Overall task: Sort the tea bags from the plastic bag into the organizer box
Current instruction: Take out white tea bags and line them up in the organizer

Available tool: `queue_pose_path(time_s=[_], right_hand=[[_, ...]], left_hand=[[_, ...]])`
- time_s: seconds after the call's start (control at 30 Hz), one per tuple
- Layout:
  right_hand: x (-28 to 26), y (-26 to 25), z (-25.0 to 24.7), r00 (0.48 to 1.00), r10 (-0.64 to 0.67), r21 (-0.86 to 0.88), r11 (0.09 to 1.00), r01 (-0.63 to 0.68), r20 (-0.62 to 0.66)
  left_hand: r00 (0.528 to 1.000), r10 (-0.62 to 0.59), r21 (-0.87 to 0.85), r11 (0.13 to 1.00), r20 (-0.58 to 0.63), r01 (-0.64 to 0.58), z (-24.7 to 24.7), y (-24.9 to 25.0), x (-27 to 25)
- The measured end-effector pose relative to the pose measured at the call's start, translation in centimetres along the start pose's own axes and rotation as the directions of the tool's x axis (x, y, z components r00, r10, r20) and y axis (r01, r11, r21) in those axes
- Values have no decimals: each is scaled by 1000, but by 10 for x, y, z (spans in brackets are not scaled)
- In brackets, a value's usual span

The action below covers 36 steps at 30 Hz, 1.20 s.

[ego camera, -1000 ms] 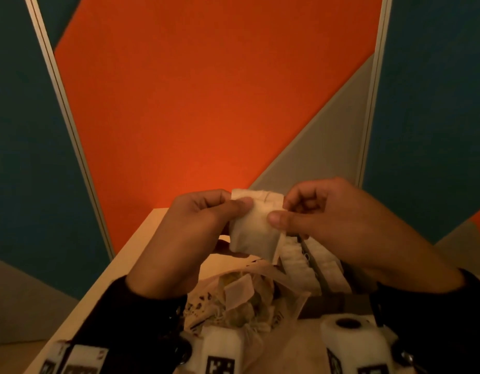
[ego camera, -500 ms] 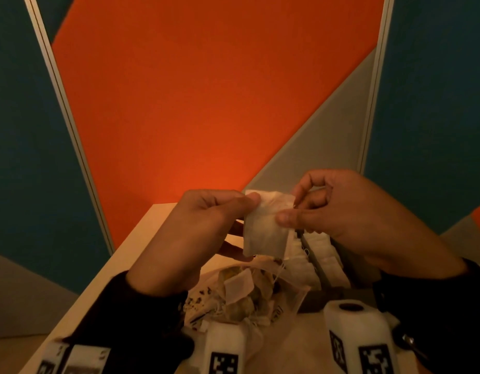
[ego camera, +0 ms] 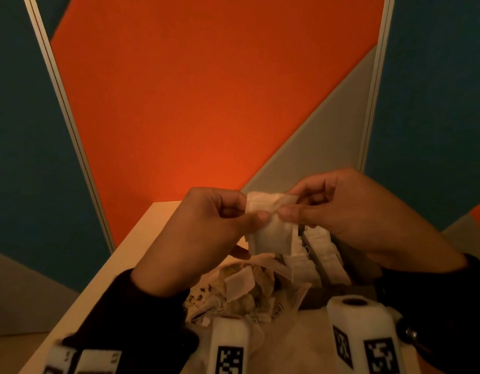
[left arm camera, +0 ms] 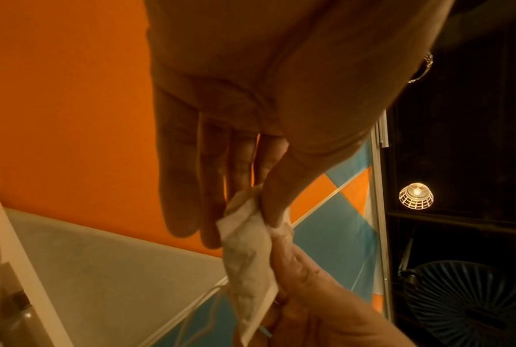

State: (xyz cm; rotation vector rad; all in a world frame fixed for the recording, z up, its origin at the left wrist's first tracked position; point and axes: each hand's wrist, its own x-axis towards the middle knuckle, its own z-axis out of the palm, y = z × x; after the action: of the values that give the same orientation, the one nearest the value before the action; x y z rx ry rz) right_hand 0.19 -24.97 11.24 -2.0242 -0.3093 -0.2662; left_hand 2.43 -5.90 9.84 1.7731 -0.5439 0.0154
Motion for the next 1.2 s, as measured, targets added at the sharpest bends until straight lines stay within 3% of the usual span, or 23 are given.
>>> queue_pose_path(time_s=[0.23,0.43,0.63,0.83,1.1,1.2], right_hand=[[-8,-3,-7,1000,-13,-169,985,14,5],[16,49,-48,975,157,-287,938,-196,-155],[25,119,-52,940,327,-442,832,-336,-98],[27,147,-48,865,503,-563,714,-416,-2],[57,145,-36,693,697,-834,484,-265,184],[68,153,-32,685,711,-888,408,-214,162]], left_hand=[[1000,-10,117,993,-19,13,3,5,-4],[995,-14,95,995,-101,23,-11,10,-4],[998,-20,121,992,-65,28,-17,13,-5],[994,2,110,994,-114,11,-28,18,-7],[990,-11,106,994,-139,26,-37,22,-13],[989,-6,118,993,-151,24,-37,25,-16]])
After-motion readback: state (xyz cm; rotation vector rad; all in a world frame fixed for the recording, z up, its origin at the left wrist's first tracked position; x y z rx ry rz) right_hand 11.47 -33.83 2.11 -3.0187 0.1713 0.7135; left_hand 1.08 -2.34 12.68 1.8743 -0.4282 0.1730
